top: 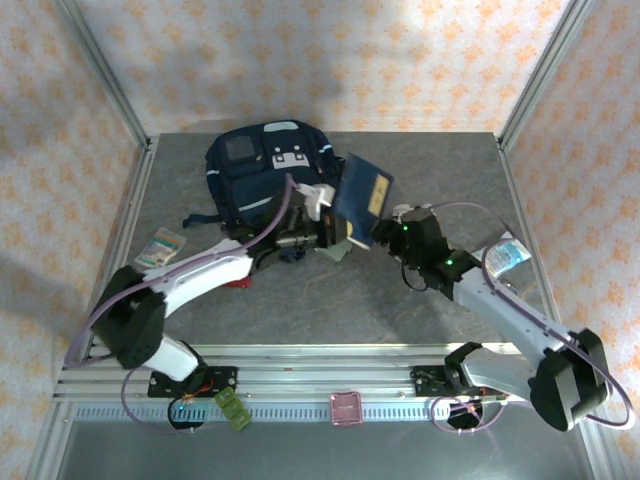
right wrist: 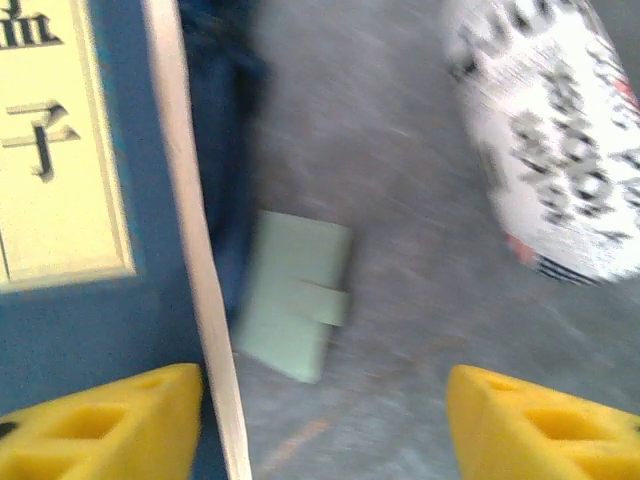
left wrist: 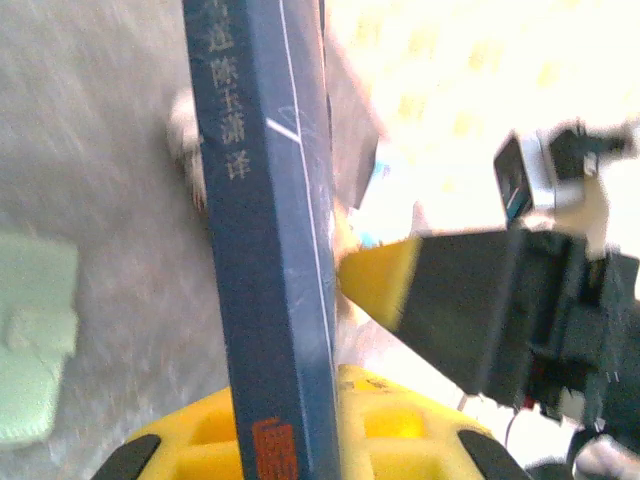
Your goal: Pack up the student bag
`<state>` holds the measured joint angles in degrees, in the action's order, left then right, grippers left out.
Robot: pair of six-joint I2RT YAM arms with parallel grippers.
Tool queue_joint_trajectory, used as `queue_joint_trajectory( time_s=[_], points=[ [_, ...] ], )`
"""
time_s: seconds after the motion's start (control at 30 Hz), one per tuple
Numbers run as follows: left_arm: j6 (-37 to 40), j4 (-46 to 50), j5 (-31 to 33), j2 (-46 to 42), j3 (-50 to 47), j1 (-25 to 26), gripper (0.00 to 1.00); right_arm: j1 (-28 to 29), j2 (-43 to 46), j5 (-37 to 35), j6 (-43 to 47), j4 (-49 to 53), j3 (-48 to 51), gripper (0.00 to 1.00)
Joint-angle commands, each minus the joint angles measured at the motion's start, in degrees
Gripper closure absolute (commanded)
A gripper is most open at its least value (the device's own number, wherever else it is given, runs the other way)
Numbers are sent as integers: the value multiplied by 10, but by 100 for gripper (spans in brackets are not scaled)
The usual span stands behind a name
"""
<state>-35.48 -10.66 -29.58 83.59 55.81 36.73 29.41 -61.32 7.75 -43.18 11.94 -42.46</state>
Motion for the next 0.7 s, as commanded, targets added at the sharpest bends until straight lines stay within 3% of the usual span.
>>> queue_joint_trajectory(
  time_s=[0.0, 0.13, 0.33, 0.67],
  points=[
    [-66, -155, 76, -51, -49, -14, 100, -1, 38, 40, -5, -117, 6, 23],
    [-129, -271, 99, -75, -78, -20, 100, -2, 61, 87, -55, -292, 55, 10],
    [-217, -424, 113, -80, -120, -20, 100, 12, 46, 145, -141, -588, 148, 8],
    [-287, -526, 98, -50, -135, 11, 100, 60, -52, 144, -144, -751, 127, 10]
  ],
)
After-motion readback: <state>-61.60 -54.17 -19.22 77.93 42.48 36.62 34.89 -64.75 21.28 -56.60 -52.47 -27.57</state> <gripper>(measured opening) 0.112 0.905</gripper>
